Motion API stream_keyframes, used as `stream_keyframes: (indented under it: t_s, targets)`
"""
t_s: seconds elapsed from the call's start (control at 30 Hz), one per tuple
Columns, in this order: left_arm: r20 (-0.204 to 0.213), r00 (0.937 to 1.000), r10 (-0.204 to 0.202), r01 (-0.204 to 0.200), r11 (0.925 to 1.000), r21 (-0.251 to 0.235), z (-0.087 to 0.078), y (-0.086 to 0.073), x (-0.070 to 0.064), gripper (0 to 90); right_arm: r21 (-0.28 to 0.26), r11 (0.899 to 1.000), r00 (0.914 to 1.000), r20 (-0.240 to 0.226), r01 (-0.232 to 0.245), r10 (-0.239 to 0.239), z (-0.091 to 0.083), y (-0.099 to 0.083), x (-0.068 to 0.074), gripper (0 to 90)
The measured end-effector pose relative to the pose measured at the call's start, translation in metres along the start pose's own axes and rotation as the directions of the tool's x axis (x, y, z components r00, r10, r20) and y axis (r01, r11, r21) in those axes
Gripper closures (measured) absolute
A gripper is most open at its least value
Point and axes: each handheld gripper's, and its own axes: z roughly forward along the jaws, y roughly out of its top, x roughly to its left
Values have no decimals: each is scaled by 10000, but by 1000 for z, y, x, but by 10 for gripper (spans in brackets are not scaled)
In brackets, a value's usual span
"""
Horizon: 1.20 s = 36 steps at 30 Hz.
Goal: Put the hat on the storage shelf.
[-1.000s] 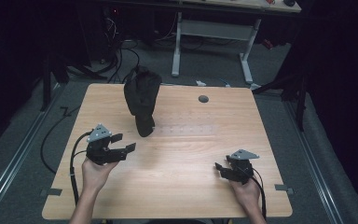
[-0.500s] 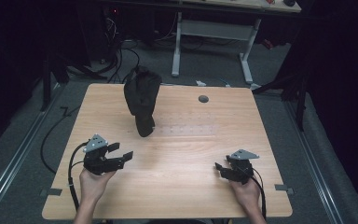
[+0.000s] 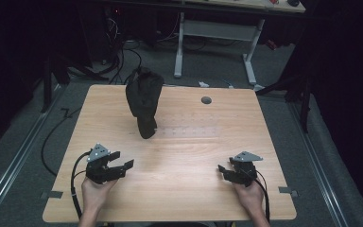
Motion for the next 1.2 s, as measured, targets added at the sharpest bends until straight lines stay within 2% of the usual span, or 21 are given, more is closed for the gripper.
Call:
stream_keyframes:
  t_s: [0.3,0.47,0.53,0.57,0.6,0.7,0.83,0.87,0.9,0.93,0.97,1.2]
  targets:
    - [-317,9993,-176,183,9996,218,6,-14,9,313,1,10000,10000,0,-1,1,0,0,0,397]
    - [-584,9982,-121,137,9996,266,11,-22,12,313,1,10000,10000,0,0,0,0,0,0,397]
    - [-762,9970,119,-99,9996,263,13,-26,13,313,0,10000,10000,1,1,-1,0,0,0,397]
    - [-1017,9937,476,-462,9988,163,15,-30,14,320,2,10000,10000,0,1,-1,0,0,0,397]
    - [-1017,9937,476,-462,9988,163,15,-30,14,322,2,10000,10000,0,1,-1,0,0,0,397]
    - [-1407,9860,892,-872,9960,199,19,-37,17,323,3,10000,10000,-1,0,0,0,0,0,397]
    - [-1822,9747,1292,-1248,9915,357,26,-44,20,325,2,10000,10000,0,1,-1,0,0,0,397]
    - [-1964,9692,1483,-1436,9889,383,28,-48,21,321,3,10000,10000,0,1,-1,0,0,0,397]
    - [-2014,9665,1591,-1540,9872,406,29,-49,21,321,1,10000,10000,1,5,-5,0,0,0,397]
    - [-2014,9665,1591,-1540,9872,406,29,-49,21,318,4,10000,10000,1,4,-4,0,0,0,397]
    - [-2058,9636,1709,-1647,9852,473,30,-50,20,312,2,10000,10000,2,2,-2,0,0,0,397]
    - [-2068,9637,1688,-1622,9856,489,31,-50,20,280,0,10000,10000,1,5,-5,0,0,0,397]
